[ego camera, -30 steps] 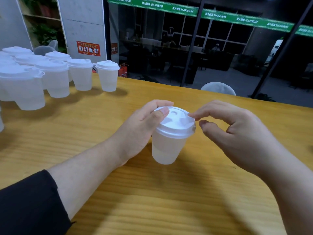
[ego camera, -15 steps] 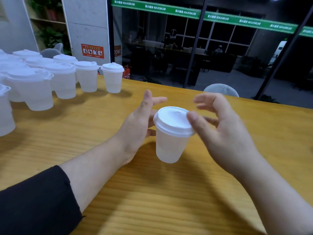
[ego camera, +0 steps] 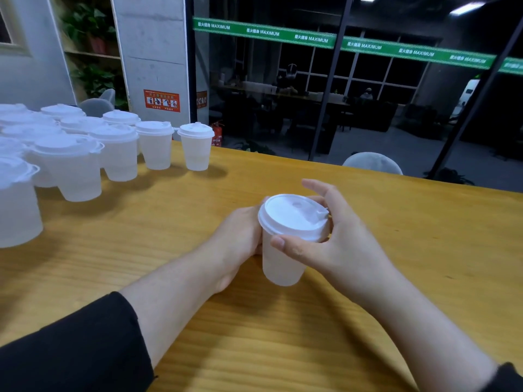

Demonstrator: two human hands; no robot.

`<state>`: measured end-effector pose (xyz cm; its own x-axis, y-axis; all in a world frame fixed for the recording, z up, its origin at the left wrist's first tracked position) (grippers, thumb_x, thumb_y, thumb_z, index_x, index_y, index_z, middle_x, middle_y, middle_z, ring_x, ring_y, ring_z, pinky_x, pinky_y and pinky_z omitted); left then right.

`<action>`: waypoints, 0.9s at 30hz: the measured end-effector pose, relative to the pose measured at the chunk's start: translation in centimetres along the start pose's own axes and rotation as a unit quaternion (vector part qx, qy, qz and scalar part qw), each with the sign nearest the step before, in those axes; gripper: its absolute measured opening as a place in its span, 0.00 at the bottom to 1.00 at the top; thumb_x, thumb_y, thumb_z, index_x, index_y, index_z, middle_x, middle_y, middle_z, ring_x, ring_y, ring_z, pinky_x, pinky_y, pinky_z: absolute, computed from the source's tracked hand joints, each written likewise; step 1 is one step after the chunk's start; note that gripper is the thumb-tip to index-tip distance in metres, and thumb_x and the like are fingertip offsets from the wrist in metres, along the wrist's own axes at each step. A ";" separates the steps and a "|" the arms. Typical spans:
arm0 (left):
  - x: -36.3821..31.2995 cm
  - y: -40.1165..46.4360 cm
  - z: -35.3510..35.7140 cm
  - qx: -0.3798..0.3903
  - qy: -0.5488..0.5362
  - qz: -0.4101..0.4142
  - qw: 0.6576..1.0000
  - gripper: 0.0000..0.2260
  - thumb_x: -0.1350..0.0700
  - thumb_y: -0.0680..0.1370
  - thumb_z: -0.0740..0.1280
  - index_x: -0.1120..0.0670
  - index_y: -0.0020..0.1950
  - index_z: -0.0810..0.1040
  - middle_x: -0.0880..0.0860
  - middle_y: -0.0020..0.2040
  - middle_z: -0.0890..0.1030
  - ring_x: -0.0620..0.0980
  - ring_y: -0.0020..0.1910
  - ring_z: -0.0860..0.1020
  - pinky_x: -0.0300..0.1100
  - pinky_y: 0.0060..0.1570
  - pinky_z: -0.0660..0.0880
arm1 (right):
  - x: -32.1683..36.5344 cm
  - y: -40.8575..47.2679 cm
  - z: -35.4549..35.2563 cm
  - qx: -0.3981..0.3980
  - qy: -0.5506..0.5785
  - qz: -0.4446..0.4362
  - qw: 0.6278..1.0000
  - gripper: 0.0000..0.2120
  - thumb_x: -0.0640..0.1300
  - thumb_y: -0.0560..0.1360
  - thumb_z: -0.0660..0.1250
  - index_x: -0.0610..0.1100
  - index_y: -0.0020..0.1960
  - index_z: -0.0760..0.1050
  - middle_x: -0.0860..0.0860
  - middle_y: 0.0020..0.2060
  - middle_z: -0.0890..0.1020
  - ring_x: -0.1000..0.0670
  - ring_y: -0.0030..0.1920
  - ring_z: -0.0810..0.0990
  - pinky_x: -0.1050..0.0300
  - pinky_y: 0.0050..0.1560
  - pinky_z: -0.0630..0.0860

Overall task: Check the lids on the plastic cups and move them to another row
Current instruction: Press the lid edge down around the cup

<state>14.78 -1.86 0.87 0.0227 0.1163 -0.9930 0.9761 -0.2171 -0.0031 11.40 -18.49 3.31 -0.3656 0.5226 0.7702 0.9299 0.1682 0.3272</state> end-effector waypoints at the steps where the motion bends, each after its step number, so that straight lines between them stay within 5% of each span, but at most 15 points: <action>1: -0.1 0.0 0.0 0.001 -0.007 0.002 1.000 0.16 0.47 0.87 0.58 0.42 0.57 0.86 0.47 0.54 0.88 0.50 0.58 0.84 0.54 0.67 0.77 | 0.1 0.1 0.0 -0.008 0.004 0.001 1.000 0.45 0.66 0.61 0.80 0.66 0.73 0.64 0.66 0.59 0.77 0.66 0.61 0.75 0.63 0.59 0.76; 6: 0.0 0.0 -0.1 0.016 -0.186 -0.032 0.982 0.20 0.40 0.85 0.59 0.50 0.65 0.83 0.56 0.60 0.85 0.57 0.55 0.83 0.50 0.53 0.80 | 1.6 1.4 -0.3 -0.133 0.128 -0.006 0.983 0.42 0.64 0.62 0.80 0.59 0.71 0.69 0.59 0.58 0.80 0.66 0.54 0.79 0.72 0.47 0.75; 10: -0.8 -0.7 0.2 0.066 -0.377 -0.088 0.919 0.17 0.42 0.84 0.63 0.51 0.58 0.85 0.54 0.50 0.84 0.51 0.41 0.80 0.45 0.42 0.79 | 2.2 2.1 0.1 -0.096 0.112 -0.025 0.989 0.43 0.64 0.61 0.76 0.63 0.74 0.65 0.63 0.59 0.79 0.69 0.55 0.78 0.75 0.47 0.74; 14: -1.1 -1.0 0.4 0.066 -0.318 -0.164 0.931 0.12 0.43 0.81 0.64 0.50 0.51 0.81 0.51 0.37 0.78 0.49 0.29 0.72 0.37 0.26 0.67 | 2.3 1.5 -1.4 -0.015 0.025 -0.063 0.998 0.35 0.67 0.64 0.74 0.64 0.69 0.71 0.70 0.59 0.79 0.70 0.60 0.76 0.77 0.51 0.70; 17: -1.1 -1.5 1.0 0.063 -0.292 -0.192 0.935 0.12 0.43 0.80 0.63 0.50 0.48 0.80 0.52 0.34 0.77 0.49 0.28 0.69 0.36 0.25 0.63 | 2.3 1.0 -1.9 0.017 -0.011 -0.066 0.998 0.28 0.64 0.66 0.73 0.66 0.65 0.74 0.70 0.59 0.78 0.66 0.61 0.76 0.75 0.53 0.71; 24: -1.3 -1.5 2.0 -0.122 -0.300 -0.060 0.944 0.15 0.42 0.79 0.68 0.53 0.49 0.84 0.52 0.35 0.79 0.51 0.30 0.73 0.43 0.32 0.65 | 2.1 1.0 -0.8 -0.098 0.053 -0.045 0.993 0.26 0.65 0.67 0.69 0.61 0.64 0.76 0.62 0.54 0.83 0.63 0.55 0.79 0.73 0.46 0.72; 27: -1.5 -1.7 1.8 -0.089 -0.290 -0.082 0.950 0.16 0.41 0.79 0.68 0.53 0.53 0.83 0.52 0.37 0.80 0.51 0.32 0.75 0.42 0.29 0.69 | 1.6 1.0 -1.1 -0.096 0.059 -0.015 0.994 0.30 0.71 0.67 0.65 0.62 0.67 0.74 0.63 0.57 0.82 0.67 0.57 0.78 0.69 0.47 0.72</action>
<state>12.69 -3.38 2.11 -0.2051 -0.4291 -0.8797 0.9785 -0.0696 -0.1942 11.73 -18.40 5.52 -0.4058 0.4164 0.8136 0.8976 0.0138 0.4406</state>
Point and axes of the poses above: each hand's wrist, its own y-axis towards the middle knuckle, its own z-axis out of the palm, x = y × z, the point moved 1 cm from there along y, towards the middle knuckle
